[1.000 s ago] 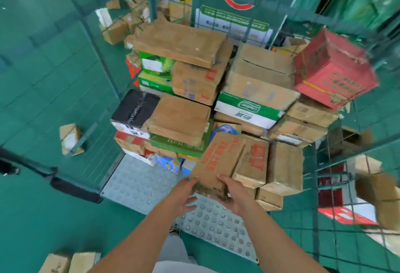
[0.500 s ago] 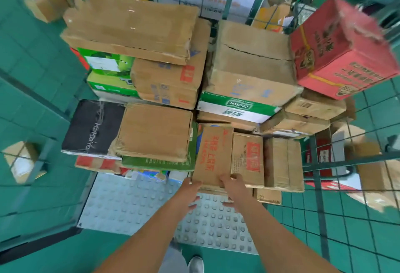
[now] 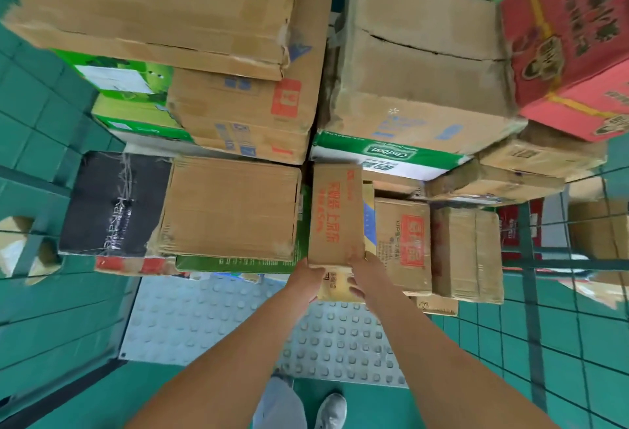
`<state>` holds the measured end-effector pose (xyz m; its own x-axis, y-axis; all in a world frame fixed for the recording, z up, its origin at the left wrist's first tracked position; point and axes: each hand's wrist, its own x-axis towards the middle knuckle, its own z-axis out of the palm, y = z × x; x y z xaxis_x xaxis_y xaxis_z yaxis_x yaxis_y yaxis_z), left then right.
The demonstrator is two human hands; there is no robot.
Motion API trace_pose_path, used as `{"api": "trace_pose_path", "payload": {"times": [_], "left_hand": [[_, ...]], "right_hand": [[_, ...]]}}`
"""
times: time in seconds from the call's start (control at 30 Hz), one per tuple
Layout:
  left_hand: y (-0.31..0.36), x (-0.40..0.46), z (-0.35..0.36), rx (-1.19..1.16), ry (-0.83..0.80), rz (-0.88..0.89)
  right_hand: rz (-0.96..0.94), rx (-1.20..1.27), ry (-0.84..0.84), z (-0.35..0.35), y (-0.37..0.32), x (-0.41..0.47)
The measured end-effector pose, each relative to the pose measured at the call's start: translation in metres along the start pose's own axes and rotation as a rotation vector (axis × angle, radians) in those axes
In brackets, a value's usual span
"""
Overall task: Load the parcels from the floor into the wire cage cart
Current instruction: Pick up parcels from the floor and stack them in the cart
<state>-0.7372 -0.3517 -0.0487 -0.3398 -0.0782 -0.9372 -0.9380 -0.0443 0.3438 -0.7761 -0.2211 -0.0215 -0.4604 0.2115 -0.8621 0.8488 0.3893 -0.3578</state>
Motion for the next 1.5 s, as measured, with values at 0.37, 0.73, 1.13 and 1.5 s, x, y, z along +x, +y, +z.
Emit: {"api": "trace_pose_path", "payload": {"times": [0.37,0.73,1.13,1.5], "left_hand": [[-0.031,-0.036,0.011,-0.133,0.063,0.004],[-0.127,-0.194,0.024,-0.653,0.180,0.240],[-0.320,-0.325,0.035,-1.185,0.539,0.391],[-0.462,-0.387,-0.026,-1.379,0.728,0.427]], "right_hand": [[0.029,0.084,-0.174,-0.017,0.023,-0.045],[-0.034,0.160,-0.421,-0.043,0.086,-0.164],[-0.120,-0.027,-0.757,0.018,0.223,-0.296],[-0.303,-0.348,-0.866,0.134,0.299,-0.380]]}}
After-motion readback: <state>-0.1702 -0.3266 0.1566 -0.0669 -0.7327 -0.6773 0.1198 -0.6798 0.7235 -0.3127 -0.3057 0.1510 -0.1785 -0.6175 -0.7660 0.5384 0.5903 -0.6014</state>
